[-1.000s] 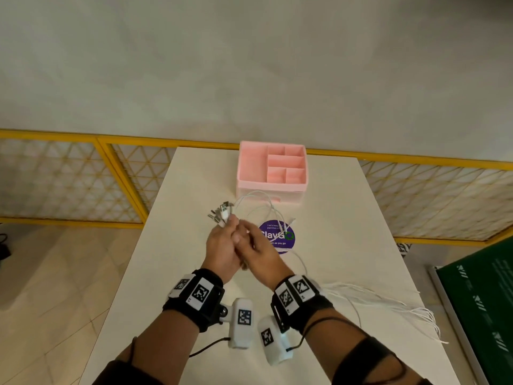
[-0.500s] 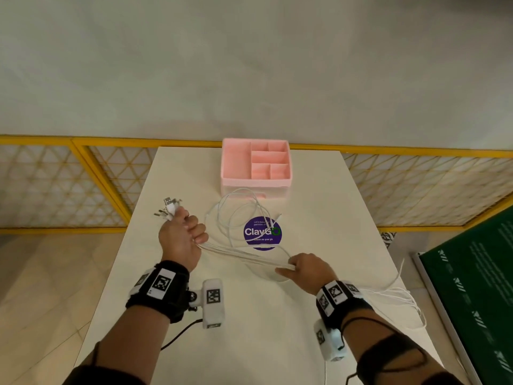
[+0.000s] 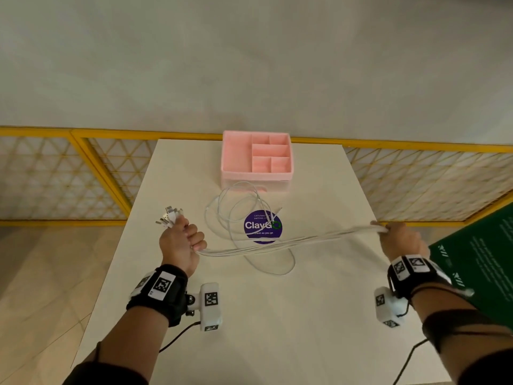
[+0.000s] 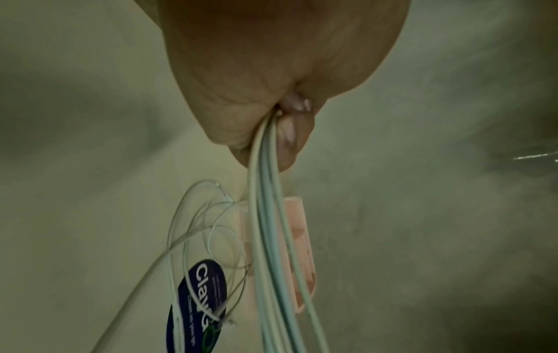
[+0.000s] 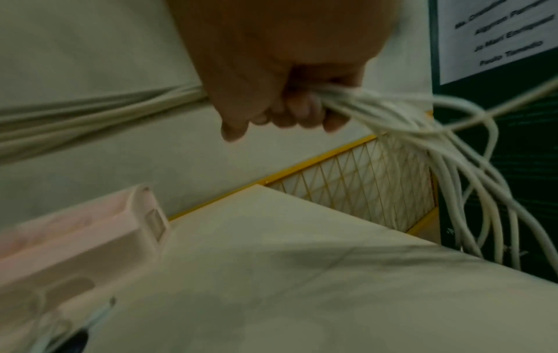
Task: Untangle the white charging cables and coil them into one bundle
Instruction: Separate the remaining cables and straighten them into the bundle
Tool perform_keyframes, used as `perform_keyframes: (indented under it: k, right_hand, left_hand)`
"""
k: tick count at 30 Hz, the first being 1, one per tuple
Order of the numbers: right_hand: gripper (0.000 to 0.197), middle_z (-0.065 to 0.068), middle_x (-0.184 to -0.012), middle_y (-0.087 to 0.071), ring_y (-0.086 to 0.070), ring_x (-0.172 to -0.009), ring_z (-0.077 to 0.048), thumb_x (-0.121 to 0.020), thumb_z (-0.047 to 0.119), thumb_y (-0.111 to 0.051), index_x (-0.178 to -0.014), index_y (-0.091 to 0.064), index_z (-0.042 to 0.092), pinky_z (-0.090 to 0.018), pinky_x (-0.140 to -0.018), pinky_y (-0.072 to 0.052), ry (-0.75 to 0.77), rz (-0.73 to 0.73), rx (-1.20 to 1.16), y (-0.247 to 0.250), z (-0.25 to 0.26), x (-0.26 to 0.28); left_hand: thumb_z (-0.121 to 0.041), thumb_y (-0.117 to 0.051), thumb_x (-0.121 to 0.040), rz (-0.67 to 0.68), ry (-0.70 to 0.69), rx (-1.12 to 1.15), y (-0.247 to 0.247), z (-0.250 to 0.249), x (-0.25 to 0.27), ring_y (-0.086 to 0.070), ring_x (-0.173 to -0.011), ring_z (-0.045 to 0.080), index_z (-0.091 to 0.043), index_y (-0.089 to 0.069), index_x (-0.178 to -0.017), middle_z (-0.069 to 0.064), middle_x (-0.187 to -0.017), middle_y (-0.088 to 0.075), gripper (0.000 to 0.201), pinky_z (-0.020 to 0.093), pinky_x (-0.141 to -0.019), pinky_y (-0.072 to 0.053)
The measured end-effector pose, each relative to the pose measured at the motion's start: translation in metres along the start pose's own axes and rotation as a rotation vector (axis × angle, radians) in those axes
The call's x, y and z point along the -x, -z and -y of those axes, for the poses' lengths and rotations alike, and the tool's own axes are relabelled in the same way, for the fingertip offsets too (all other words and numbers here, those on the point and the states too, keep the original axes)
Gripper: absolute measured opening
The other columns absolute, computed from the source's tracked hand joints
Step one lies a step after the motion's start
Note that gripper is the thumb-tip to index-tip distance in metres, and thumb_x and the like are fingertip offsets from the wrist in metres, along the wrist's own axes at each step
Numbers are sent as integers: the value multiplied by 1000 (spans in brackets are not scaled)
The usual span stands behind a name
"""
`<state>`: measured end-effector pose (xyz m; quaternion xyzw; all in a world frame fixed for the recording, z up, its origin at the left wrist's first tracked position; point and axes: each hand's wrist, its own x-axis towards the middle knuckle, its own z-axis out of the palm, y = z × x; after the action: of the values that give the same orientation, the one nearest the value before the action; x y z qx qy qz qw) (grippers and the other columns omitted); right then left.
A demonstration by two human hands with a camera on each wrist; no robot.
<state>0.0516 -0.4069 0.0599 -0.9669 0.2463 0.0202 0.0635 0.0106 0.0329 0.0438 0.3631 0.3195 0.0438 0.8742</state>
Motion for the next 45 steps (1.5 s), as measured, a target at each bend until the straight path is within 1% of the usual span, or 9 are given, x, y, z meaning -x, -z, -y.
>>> perform_keyframes:
  k: [3, 7, 10, 18, 25, 28, 35, 41, 45]
  right_hand:
    - [58, -16, -69, -62, -59, -66, -33, -97, 62, -37, -78, -60, 12, -38, -67, -49, 16, -215, -167, 20, 1, -10]
    - [55, -17, -82, -63, -59, -88, -36, -100, 58, -32, -81, -60, 14, -50, -93, -39, 42, -240, -182, 5, -13, -10]
    - [52, -19, -117, -63, -52, -114, -38, -102, 51, -28, -116, -66, 18, -54, -102, -38, -35, -95, -100, -27, -24, 9]
    - [69, -32, -115, -63, -47, -121, -46, -100, 53, -26, -103, -66, -3, -49, -107, -34, -118, 216, -125, -101, -39, 40]
    - [47, -27, -153, -32, -21, -146, -42, -106, 28, -35, -143, -42, 0, -51, -120, -16, -227, 381, 198, -92, -19, 34]
    - [65, -22, -157, -25, -22, -146, -42, -98, 47, -45, -150, -32, 10, -52, -120, -19, -225, 463, 314, -99, -17, 25]
    - [103, -5, -144, -48, -45, -132, -33, -54, 59, -84, -142, -44, 24, -45, -105, -42, 211, 686, 353, -67, 52, 32]
    - [105, 10, -145, -49, -46, -133, -13, -52, 89, -66, -139, -50, 33, -41, -115, -32, 467, 850, -284, -63, 134, 68]
    - [90, 5, -140, -54, -49, -128, -12, -58, 74, -76, -133, -56, 29, -35, -114, -33, 514, 994, -448, -77, 155, 87]
  left_hand:
    - [-27, -36, -108, 24, 22, -8, -12, 11, 6, -21, -35, 6, -20, -38, -72, -10, -47, -27, 37, 19, -34, -20]
    - [-27, -36, -108, 59, -6, 2, -25, 3, 10, -21, -35, 6, -20, -38, -72, -10, -46, -27, 37, 20, -35, -21]
    - [-31, -37, -108, 86, 0, 18, -23, -3, 9, -21, -36, 6, -19, -41, -73, -10, -47, -27, 37, 20, -35, -22]
    - [-29, -38, -108, 92, 4, -23, -13, -3, 10, -22, -36, 6, -20, -42, -72, -9, -49, -28, 37, 20, -34, -23]
    - [-29, -39, -107, 82, 5, -31, -6, -4, 7, -22, -36, 6, -20, -42, -73, -9, -49, -28, 36, 20, -35, -23]
    - [-29, -40, -107, 71, -1, -38, -4, -5, 6, -21, -36, 6, -20, -41, -73, -9, -49, -28, 35, 20, -35, -22]
    - [-28, -40, -108, 54, 23, -46, -10, 0, 8, -21, -34, 5, -20, -40, -72, -9, -47, -29, 37, 17, -35, -19]
    - [-27, -41, -107, 69, 27, -50, -8, -2, 10, -22, -35, 6, -20, -40, -71, -9, -49, -28, 37, 18, -37, -18]
    - [-28, -41, -107, 71, 28, -63, -4, -2, 12, -22, -36, 6, -20, -40, -71, -8, -49, -28, 37, 18, -36, -18]
